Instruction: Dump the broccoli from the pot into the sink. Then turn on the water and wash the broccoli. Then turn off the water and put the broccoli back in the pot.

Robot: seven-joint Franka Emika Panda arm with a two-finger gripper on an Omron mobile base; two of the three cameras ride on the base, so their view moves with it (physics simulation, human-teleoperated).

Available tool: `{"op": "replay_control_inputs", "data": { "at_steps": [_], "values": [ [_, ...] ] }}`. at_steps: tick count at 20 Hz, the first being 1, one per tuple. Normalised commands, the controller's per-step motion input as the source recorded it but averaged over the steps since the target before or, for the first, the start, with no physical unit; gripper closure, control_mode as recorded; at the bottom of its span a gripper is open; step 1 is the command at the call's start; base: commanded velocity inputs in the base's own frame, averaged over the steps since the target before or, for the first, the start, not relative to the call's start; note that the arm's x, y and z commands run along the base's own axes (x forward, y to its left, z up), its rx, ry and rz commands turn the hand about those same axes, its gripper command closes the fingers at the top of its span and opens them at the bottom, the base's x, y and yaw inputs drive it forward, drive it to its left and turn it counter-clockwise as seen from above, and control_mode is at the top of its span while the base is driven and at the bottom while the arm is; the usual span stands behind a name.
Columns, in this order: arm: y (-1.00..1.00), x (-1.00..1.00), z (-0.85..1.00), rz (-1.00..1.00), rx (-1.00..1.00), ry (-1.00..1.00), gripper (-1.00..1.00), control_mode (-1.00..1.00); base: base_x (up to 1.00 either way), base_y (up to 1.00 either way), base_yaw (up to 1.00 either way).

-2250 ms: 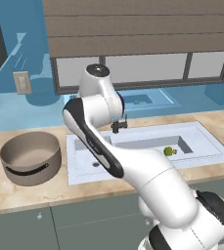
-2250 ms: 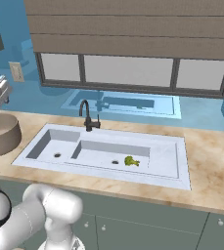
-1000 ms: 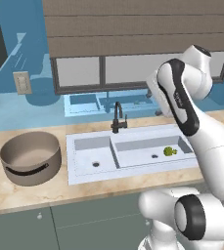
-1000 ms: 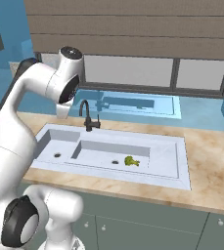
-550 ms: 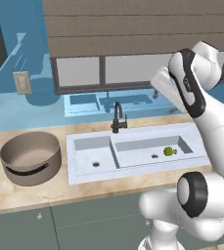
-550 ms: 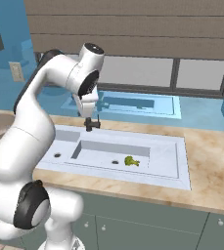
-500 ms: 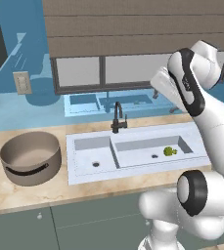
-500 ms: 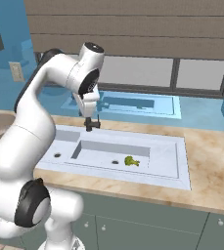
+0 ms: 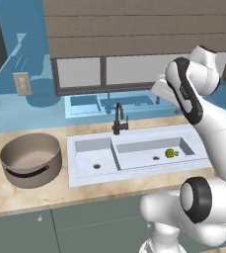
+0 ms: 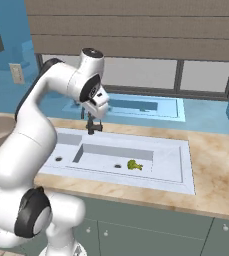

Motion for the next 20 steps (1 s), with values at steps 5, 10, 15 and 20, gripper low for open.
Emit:
{"op": "replay_control_inputs", "data": {
  "at_steps": [5,10,15,20],
  "values": [
    [-0.14,0.0,-0.5,0.26,-0.01,-0.3,-1.0,-1.0,0.0,0.0,0.0],
    [-0.08,0.16,-0.25,0.26,0.0,-0.27,-1.0,-1.0,0.0,0.0,0.0],
    [-0.07,0.53,-0.19,0.25,0.0,-0.18,-1.0,-1.0,0.0,0.0,0.0],
    [-0.1,0.62,-0.13,0.21,0.0,-0.05,-1.0,-1.0,0.0,0.0,0.0]
  ]
}}
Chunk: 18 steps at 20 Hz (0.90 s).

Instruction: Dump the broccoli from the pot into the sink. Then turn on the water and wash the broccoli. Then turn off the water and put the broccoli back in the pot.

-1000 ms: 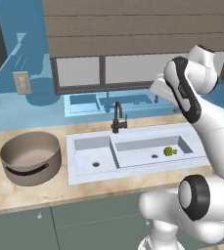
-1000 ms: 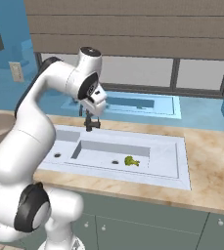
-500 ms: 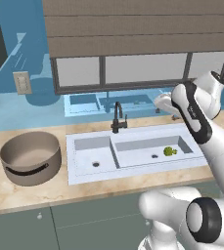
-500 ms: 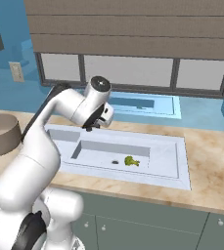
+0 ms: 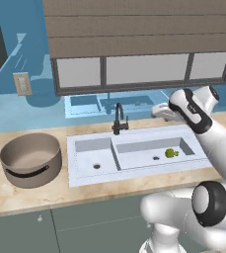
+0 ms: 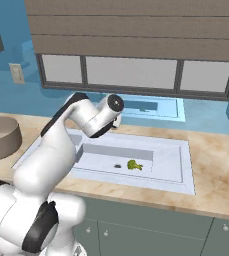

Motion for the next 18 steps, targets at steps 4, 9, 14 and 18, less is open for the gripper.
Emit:
{"op": "replay_control_inputs", "data": {
  "at_steps": [4,9,14,18],
  "values": [
    [-0.09,0.53,-0.1,0.14,0.0,0.0,-1.0,-1.0,0.0,0.0,0.0],
    [-0.03,0.46,-0.14,0.11,0.0,0.0,-1.0,-1.0,0.0,0.0,0.0],
    [0.0,0.34,-0.27,0.07,0.0,0.0,-1.0,-1.0,0.0,0.0,0.0],
    [0.0,0.34,-0.31,0.07,0.0,0.0,-1.0,-1.0,0.0,0.0,0.0]
  ]
}}
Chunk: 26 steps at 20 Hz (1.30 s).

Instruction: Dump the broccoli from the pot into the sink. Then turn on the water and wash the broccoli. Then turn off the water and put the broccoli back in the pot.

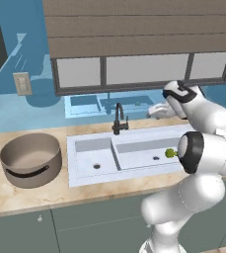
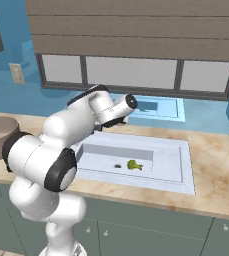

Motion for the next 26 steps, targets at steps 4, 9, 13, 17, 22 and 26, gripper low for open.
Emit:
{"op": "replay_control_inputs", "data": {
  "at_steps": [4,9,13,17,22,26],
  "values": [
    [0.0,0.27,-0.36,0.05,0.0,0.0,-1.0,-1.0,0.0,0.0,0.0],
    [0.01,0.26,-0.22,0.01,0.0,0.0,-1.0,-1.0,0.0,0.0,0.0],
    [0.0,0.3,-0.17,0.0,0.0,0.0,-1.0,-1.0,0.0,0.0,0.0],
    [0.08,0.29,-0.14,0.0,0.0,0.0,-1.0,-1.0,0.0,0.0,0.0],
    [0.15,0.29,-0.12,0.0,0.0,0.0,-1.0,-1.0,0.0,0.0,0.0],
    [0.14,0.27,-0.13,0.0,0.0,0.0,-1.0,-1.0,0.0,0.0,0.0]
  ]
}}
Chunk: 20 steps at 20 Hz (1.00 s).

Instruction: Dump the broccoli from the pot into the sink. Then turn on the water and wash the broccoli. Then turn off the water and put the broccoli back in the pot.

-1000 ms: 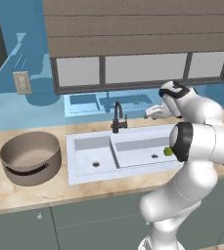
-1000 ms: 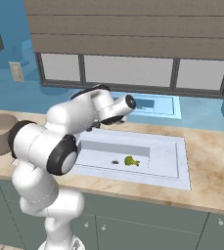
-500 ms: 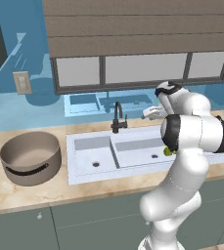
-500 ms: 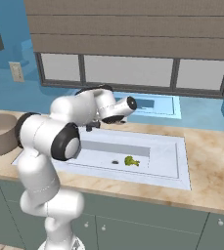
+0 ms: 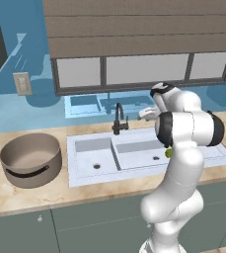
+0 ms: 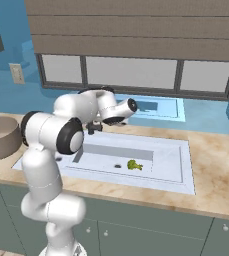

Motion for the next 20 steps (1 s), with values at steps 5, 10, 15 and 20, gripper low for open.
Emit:
{"op": "replay_control_inputs", "data": {
  "at_steps": [5,10,15,20],
  "values": [
    [0.16,0.22,-0.17,0.0,0.0,0.0,-1.0,-1.0,0.0,0.0,0.0],
    [0.16,0.24,-0.16,0.0,0.0,0.0,-1.0,-1.0,0.0,0.0,0.0],
    [0.12,0.28,-0.11,0.0,0.0,0.0,-1.0,-1.0,0.0,0.0,0.0],
    [0.02,0.24,-0.15,0.0,0.0,0.0,-1.0,-1.0,0.0,0.0,0.0]
  ]
}}
